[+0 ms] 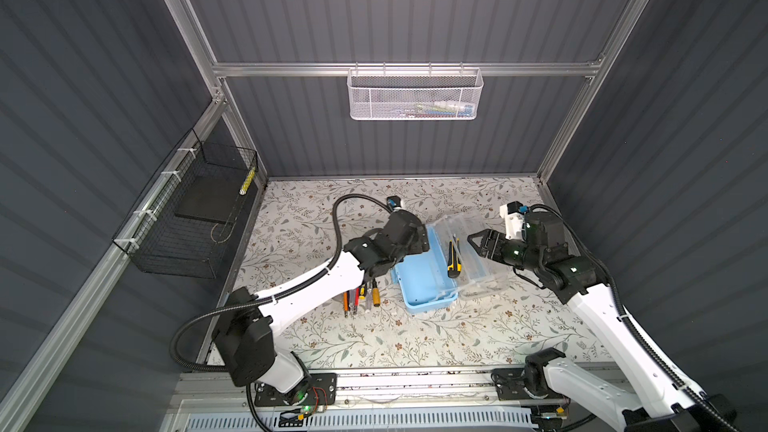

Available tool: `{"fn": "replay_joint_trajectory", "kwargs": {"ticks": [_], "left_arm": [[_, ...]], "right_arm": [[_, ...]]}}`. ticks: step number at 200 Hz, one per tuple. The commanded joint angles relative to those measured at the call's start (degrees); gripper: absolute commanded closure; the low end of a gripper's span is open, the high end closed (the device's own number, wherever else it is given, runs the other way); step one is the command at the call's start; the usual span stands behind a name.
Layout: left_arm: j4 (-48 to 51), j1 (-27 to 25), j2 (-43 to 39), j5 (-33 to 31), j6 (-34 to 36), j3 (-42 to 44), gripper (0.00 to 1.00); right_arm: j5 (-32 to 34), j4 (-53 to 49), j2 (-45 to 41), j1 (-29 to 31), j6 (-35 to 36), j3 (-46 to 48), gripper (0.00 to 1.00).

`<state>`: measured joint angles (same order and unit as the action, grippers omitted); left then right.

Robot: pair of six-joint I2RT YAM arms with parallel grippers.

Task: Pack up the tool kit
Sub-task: 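Release the yellow knife into the box and return the left gripper to the tools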

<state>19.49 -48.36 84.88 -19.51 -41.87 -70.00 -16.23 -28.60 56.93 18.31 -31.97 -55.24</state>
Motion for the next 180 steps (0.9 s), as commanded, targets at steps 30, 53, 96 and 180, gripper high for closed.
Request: {"fn": "replay_joint_trajectory", "kwargs": {"ticks": [30, 53, 96, 180], "left_arm": [[14.0, 13.4, -6.4, -0.8, 3.4, 13.3, 0.16], [13.1, 15.9, -8.6, -1.1, 1.9, 19.5, 0.17], [9.4, 21.2, -8.9, 1.6, 1.0, 25.5, 0.31], [3.4, 26.8, -4.6, 8.1, 3.0, 29.5, 0.4]], "right_arm": [[5.0, -3.5, 6.5, 7.6, 2.5, -5.7, 0.29], [5.5, -1.9, 10.2, 9.6, 2.3, -6.3, 0.28], [4.0, 0.6, 14.2, 10.6, 1.4, -6.6, 0.32], [4.5, 1.5, 16.3, 10.8, 1.0, -6.3, 0.33]]}}
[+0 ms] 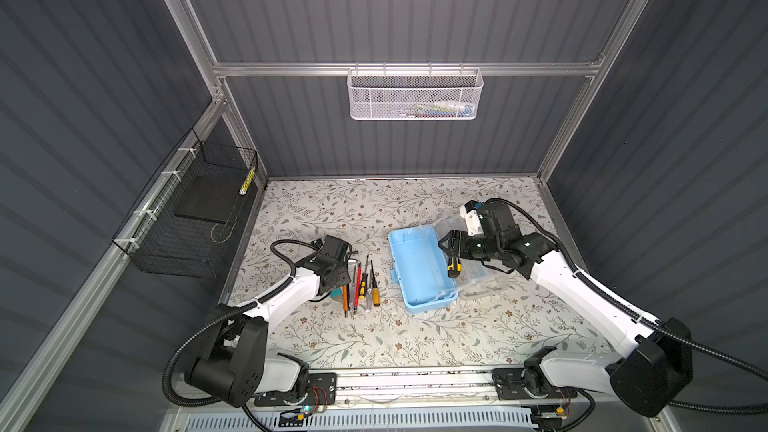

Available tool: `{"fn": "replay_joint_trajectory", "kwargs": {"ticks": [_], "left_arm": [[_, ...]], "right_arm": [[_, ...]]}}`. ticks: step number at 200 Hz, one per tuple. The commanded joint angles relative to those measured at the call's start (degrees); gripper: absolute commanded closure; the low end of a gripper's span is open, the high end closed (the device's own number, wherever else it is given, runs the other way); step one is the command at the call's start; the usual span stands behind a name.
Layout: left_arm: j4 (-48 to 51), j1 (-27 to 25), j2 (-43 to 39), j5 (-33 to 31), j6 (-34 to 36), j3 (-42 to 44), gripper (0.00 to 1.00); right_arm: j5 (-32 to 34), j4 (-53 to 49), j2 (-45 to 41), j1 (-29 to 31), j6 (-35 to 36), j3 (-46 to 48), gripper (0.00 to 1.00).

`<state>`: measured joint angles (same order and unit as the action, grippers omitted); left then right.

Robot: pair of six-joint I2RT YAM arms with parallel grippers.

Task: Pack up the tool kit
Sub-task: 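Release the yellow knife into the box and return the left gripper to the tools, then close the left gripper on the teal utility knife and lift it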

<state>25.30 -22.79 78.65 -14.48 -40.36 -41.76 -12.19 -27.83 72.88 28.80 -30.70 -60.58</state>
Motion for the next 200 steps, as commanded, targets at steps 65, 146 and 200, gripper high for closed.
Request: {"fn": "replay_joint_trajectory", "kwargs": {"ticks": [65, 146, 200], "left_arm": [[-2.5, 3.0, 3.4, 2.7, 2.6, 1.3, 0.46], [-4.3, 3.6, 5.7, 2.8, 4.1, 1.3, 0.53], [-4.0, 3.8, 6.9, 3.2, 4.5, 0.6, 0.57]], "right_arm": [[1.1, 1.3, 0.9, 0.3, -0.6, -0.2, 0.33], [2.1, 2.3, 1.1, 0.2, -1.0, 1.3, 0.33], [2.7, 3.3, 0.1, 0.1, -1.0, 3.0, 0.33]]}}
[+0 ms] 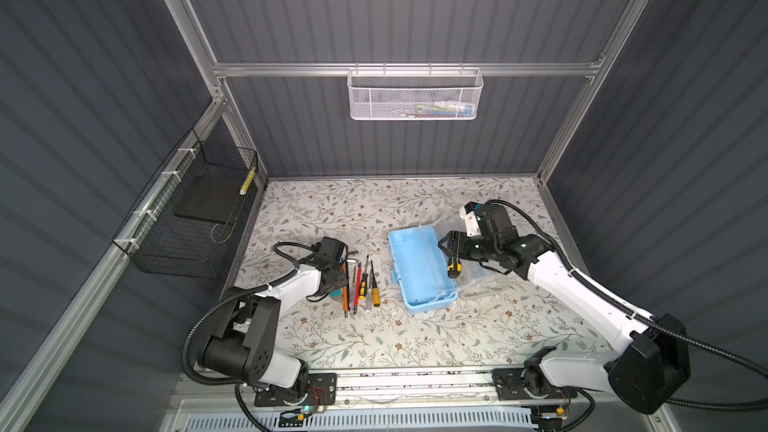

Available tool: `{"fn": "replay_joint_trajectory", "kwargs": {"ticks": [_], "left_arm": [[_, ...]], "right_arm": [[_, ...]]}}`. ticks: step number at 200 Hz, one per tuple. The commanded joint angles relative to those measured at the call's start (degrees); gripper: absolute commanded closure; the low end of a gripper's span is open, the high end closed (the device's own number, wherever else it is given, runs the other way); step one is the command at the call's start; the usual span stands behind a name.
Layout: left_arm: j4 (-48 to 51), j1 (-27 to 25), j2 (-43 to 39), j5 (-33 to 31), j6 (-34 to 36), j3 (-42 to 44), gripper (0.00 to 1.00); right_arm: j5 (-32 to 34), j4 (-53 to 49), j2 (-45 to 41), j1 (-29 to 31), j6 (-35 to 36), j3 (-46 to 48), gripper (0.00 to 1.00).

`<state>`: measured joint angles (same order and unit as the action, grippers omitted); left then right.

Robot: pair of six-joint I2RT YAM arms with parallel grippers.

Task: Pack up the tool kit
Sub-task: 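Close the left gripper on the teal utility knife and lift it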

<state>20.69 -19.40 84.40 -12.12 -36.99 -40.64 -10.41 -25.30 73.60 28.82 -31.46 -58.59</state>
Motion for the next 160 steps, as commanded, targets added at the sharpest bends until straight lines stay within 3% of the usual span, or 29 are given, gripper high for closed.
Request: {"fn": "replay_joint_trajectory", "kwargs": {"ticks": [1, 160], "left_arm": [[0.6, 0.4, 1.2, 0.9, 1.1, -0.5, 0.57], [1.7, 0.4, 1.6, 1.1, 1.1, -0.7, 0.69]], "right_arm": [[0.9, 0.8, -0.6, 0.1, -0.2, 1.1, 0.33], [-0.6, 2.2, -0.1, -1.8, -0.2, 2.6, 0.34]]}}
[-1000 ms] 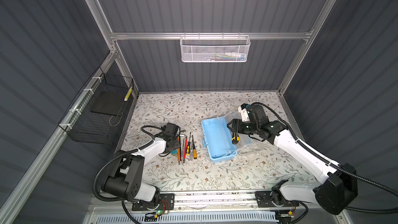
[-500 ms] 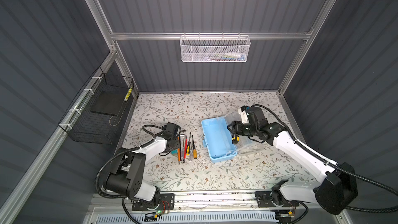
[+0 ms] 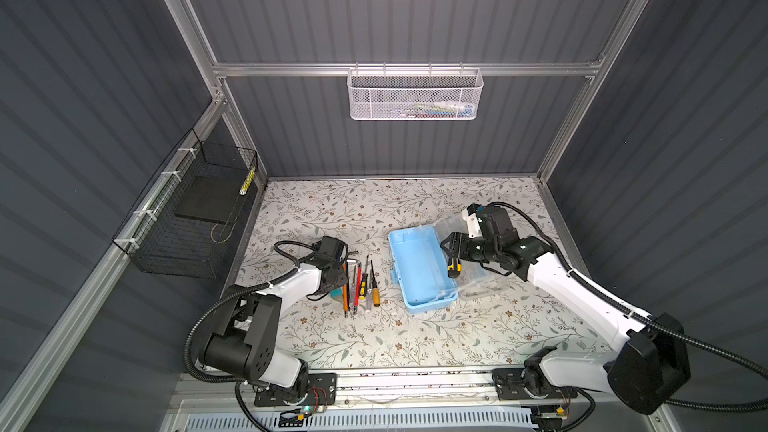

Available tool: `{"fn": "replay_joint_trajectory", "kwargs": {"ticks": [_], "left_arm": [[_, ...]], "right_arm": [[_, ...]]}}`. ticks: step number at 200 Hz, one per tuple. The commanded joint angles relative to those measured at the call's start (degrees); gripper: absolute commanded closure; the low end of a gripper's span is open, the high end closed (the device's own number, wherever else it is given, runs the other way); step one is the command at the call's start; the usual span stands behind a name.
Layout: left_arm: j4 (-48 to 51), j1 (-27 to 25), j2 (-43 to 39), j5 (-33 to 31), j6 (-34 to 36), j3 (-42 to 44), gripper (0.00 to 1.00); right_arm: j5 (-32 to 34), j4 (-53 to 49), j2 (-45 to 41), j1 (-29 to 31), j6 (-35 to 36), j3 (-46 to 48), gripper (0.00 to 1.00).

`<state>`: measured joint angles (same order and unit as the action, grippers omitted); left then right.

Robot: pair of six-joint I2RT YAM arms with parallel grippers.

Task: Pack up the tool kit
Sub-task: 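Close the left gripper on the teal utility knife and lift it, then carry the teal knife with the left gripper over the blue box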

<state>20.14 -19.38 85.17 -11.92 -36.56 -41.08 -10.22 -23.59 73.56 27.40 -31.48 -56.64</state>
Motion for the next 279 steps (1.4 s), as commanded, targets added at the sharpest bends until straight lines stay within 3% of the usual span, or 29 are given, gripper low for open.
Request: {"fn": "replay_joint_trajectory", "kwargs": {"ticks": [1, 88, 140, 184, 237, 279], "left_arm": [[2.3, 0.4, 0.9, 1.0, 0.7, -0.3, 0.69], [6.4, 0.3, -6.1, 0.8, 1.2, -1.4, 0.78], [8.7, 0.1, -14.3, 6.3, -0.9, -3.7, 0.8], [5.8, -6.9, -19.5, 11.2, -8.2, -10.8, 0.79], [-6.6, -21.3, -9.0, 11.9, -11.2, -23.6, 0.79], [-11.9, -26.5, 6.0, 15.3, -9.6, -34.1, 0.8]], "right_arm": [[-0.8, 0.5, -0.1, -0.4, -0.2, 0.7, 0.34], [-1.5, 1.0, 0.7, -0.9, -1.1, 0.7, 0.34], [-2.4, 1.0, 1.5, -1.0, -1.5, -0.1, 0.35], [-2.5, 1.0, -0.2, -1.8, -2.1, -1.0, 0.35], [-2.7, 0.6, -6.2, -5.2, -3.2, -0.1, 0.34], [-2.3, -1.6, -12.2, -8.0, -2.4, 1.1, 0.34]]}}
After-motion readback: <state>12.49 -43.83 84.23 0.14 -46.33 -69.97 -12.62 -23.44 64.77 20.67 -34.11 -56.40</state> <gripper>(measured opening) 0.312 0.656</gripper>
